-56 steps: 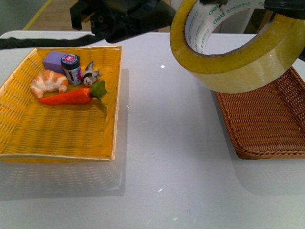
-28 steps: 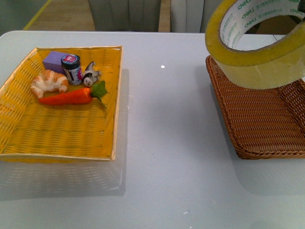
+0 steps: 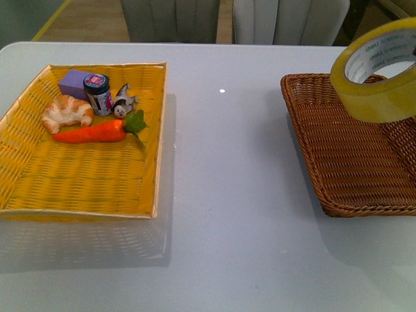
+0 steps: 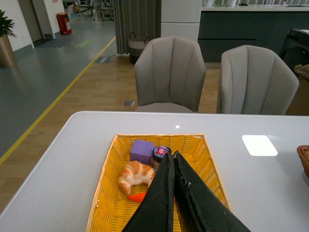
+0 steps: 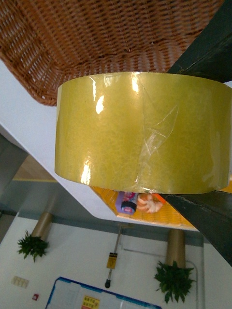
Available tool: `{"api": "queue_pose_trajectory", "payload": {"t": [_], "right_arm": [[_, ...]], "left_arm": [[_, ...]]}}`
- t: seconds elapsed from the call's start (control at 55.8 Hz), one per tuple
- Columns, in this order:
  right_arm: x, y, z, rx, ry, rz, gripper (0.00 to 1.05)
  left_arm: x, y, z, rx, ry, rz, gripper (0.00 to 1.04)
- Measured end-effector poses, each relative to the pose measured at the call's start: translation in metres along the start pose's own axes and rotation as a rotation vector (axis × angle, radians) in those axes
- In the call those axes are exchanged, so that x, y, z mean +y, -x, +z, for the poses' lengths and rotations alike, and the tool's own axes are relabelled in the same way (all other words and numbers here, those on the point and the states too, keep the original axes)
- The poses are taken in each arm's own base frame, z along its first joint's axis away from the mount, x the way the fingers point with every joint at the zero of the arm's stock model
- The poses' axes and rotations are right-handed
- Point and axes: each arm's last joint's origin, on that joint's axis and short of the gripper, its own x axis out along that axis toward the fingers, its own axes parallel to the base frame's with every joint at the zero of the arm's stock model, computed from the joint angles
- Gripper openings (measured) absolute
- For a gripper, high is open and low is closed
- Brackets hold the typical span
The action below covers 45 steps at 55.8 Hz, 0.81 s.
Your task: Move tape to another basket
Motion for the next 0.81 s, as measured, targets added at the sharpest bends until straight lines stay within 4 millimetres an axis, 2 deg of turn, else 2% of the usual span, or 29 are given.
{"api": "queue_pose_trajectory", "payload": {"t": [0.43,0.537,0.806], "right_arm": [[-0.063,-0.077,0.008,-0.031,-0.134,-0.148,0.48],[-0.071,-0.094,0.01,-0.03,-0.146,-0.166,0.48],[-0.081,-0.128,0.011,-0.02,-0.16,-0.189,0.48]], "left_arm": [[0.019,0.024,-0.021,0.001,-0.003,-0.02,0.02],[0.027,0.029,-0.024,0.001,-0.003,0.016,0.02],[0.027,0.037,-0.029,-0.004,-0.003,0.007,0.02]]}}
